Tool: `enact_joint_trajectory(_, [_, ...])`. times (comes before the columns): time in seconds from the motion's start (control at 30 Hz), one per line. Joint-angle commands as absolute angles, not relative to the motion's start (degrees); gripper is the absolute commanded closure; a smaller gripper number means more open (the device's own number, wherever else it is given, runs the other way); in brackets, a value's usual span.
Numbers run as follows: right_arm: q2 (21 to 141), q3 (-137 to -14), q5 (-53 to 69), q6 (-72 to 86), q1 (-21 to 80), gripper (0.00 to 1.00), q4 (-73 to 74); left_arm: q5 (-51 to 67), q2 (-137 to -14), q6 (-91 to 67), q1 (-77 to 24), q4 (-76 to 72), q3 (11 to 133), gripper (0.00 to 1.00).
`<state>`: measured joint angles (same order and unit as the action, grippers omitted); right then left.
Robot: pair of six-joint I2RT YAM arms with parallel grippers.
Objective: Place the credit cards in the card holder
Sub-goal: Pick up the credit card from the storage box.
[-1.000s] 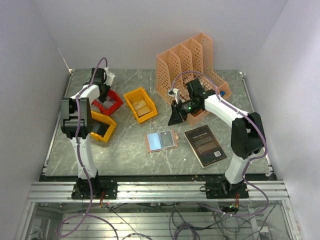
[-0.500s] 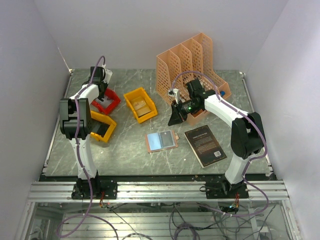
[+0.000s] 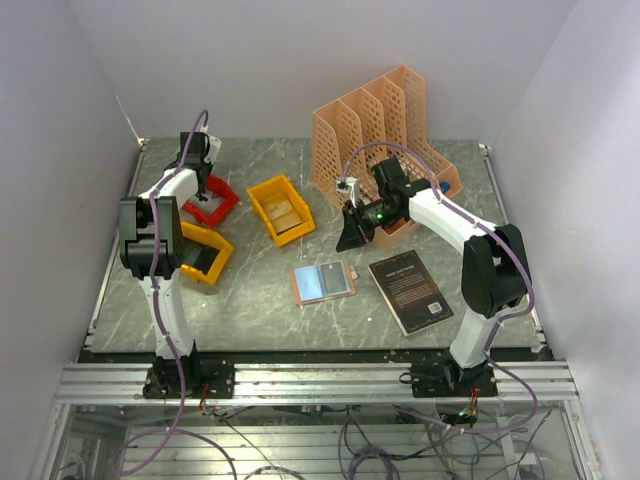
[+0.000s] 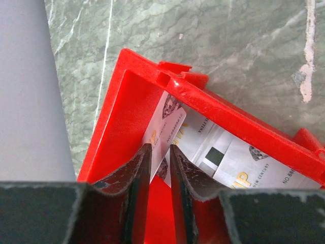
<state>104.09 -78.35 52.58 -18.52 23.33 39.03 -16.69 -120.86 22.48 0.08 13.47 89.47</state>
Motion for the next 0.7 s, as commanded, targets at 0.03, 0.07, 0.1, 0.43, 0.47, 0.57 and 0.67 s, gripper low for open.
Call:
enact_joint_trajectory(0.03, [105.29,-79.79,53.53,-19.49,23.34,0.82,39.90,-19.34,-119.27,23.23,0.79,10.47,89.43,0.67])
enact_joint_trajectory(0.07, [105.29,-79.80,53.53,-19.45,23.30,0.82,39.91,-19.34,-119.72,23.36,0.81,10.64,89.65,0.67])
enact_joint_trajectory(0.1, [105.29,-79.80,53.48,-19.47,23.29,0.82,39.95,-19.22,-119.97,23.38,0.87,10.82,89.84,0.67])
enact_joint_trajectory(0.43, [105.44,-79.89,53.53,-19.62,23.37,0.82,40.19,-17.25,-121.52,23.12,1.38,12.02,90.78,0.73])
enact_joint_trajectory(0.47, [105.41,-79.89,53.50,-19.60,23.30,0.82,40.24,-17.15,-121.67,23.14,1.40,12.25,90.91,0.74])
enact_joint_trajectory(0.57, [105.50,-79.98,53.44,-19.69,23.32,0.82,40.25,-16.99,-121.98,23.12,1.41,12.55,91.34,0.78])
enact_joint_trajectory(0.67, [105.54,-79.98,53.44,-19.69,23.34,0.82,40.27,-16.80,-122.28,23.12,1.41,12.79,91.77,0.77])
